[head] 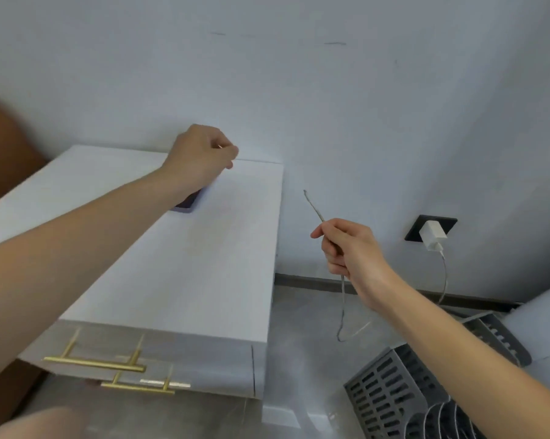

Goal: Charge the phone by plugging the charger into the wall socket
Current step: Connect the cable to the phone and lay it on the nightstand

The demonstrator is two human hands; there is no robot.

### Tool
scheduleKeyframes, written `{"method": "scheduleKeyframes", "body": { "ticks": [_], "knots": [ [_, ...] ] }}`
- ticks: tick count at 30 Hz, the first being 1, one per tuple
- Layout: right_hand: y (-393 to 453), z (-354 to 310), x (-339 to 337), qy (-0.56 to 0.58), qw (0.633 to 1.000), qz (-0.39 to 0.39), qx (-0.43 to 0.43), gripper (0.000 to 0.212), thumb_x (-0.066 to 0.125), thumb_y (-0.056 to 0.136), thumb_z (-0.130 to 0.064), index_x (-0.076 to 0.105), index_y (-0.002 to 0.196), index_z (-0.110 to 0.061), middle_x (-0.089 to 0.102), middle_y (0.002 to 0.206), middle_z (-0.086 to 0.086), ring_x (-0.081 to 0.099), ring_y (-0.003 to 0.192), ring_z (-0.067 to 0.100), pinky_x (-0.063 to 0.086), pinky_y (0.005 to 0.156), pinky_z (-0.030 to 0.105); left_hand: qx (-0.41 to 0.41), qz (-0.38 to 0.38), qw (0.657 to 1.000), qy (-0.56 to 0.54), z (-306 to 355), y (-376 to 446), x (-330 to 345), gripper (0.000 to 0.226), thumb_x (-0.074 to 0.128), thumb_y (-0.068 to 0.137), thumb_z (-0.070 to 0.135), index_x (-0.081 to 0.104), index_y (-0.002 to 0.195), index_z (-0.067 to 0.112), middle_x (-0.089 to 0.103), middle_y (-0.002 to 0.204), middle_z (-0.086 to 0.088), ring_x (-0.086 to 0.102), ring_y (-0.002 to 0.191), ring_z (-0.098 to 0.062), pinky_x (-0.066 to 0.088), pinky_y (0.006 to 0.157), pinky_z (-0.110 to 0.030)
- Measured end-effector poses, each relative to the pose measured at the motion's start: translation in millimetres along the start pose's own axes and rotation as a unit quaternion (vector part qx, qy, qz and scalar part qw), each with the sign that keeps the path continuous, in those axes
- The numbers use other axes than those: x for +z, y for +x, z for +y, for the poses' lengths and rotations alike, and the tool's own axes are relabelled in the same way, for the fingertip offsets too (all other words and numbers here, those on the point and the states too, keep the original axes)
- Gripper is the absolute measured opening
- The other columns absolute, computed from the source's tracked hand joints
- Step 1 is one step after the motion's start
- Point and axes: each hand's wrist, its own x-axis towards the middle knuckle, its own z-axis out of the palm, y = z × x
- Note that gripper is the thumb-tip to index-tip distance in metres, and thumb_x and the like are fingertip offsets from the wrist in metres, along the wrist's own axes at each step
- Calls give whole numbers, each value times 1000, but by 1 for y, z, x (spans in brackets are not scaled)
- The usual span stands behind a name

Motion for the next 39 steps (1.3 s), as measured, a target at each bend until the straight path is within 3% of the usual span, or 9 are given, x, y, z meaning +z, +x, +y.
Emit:
{"method": "scheduleKeyframes", "body": {
  "ticks": [2, 5, 9, 16, 20, 24, 31, 36, 39],
  "knots": [
    [-1, -5, 17, -6, 1000, -25, -4, 24, 54, 102, -13, 71, 86, -7, 37, 56, -1, 23, 49, 15, 20, 44, 26, -7, 25, 991, 130, -28, -3, -24, 26, 61, 90, 39, 71, 108, 22, 72, 111, -3, 58, 114, -25, 53, 85, -39],
    [-3, -12, 41, -6, 998, -67, -4, 21, 53, 102, -10, 70, 93, -2, 38, 56, 3, 23, 48, 16, 15, 51, 33, -82, -18, 954, 288, -58, -9, -39, 66, 58, 88, 61, 53, 140, 20, 50, 137, -14, 33, 135, -34, 40, 93, -44],
    [-2, -22, 63, -37, 997, -66, -22, 22, 52, 100, -5, 71, 90, -1, 42, 55, 5, 25, 42, 14, 17, 45, 24, -107, -32, 935, 336, -68, -8, -38, 89, 56, 77, 79, 51, 137, 14, 49, 134, -14, 39, 131, -35, 35, 84, -43],
    [-5, -29, 68, -126, 987, -37, -88, 32, 69, 98, -23, 77, 72, -7, 51, 51, -5, 38, 40, 6, 30, 42, 18, -108, -52, 921, 372, -37, 5, -15, 103, 56, 66, 88, 48, 135, 11, 52, 124, -12, 53, 108, -34, 35, 75, -38],
    [-7, -30, 73, -165, 978, -25, -121, 19, 67, 94, -12, 82, 84, -15, 59, 62, 0, 44, 44, 3, 32, 45, 11, -142, -89, 926, 337, -26, 7, -8, 88, 60, 65, 75, 45, 127, 15, 55, 93, -5, 58, 80, -27, 38, 53, -30],
    [-9, -32, 80, -191, 970, -12, -147, 16, 72, 91, -18, 80, 78, -18, 61, 62, -3, 51, 56, 7, 39, 56, 17, -174, -95, 942, 271, -15, 4, -4, 80, 59, 58, 73, 37, 116, 23, 57, 90, -7, 66, 65, -25, 44, 42, -22],
    [-14, -25, 94, -181, 964, 30, -192, 25, 77, 87, -15, 74, 63, -21, 65, 56, -7, 52, 53, 4, 43, 57, 15, -225, -106, 958, 140, -7, 9, -3, 88, 65, 56, 70, 37, 122, 19, 62, 98, -9, 70, 74, -28, 58, 54, -31],
    [-14, -28, 102, -176, 959, 49, -217, 23, 79, 84, -14, 74, 62, -20, 57, 50, -10, 44, 48, 5, 40, 53, 18, -229, -109, 960, 122, -2, 6, 3, 85, 63, 57, 68, 41, 121, 18, 64, 94, -8, 71, 70, -26, 57, 53, -29],
    [-14, -29, 108, -183, 952, 51, -238, 21, 77, 82, -9, 74, 63, -16, 55, 49, -9, 42, 47, 6, 38, 52, 19, -230, -110, 960, 118, 1, 3, 8, 85, 61, 59, 67, 40, 124, 16, 64, 94, -9, 71, 72, -26, 60, 64, -32]
  ]
}}
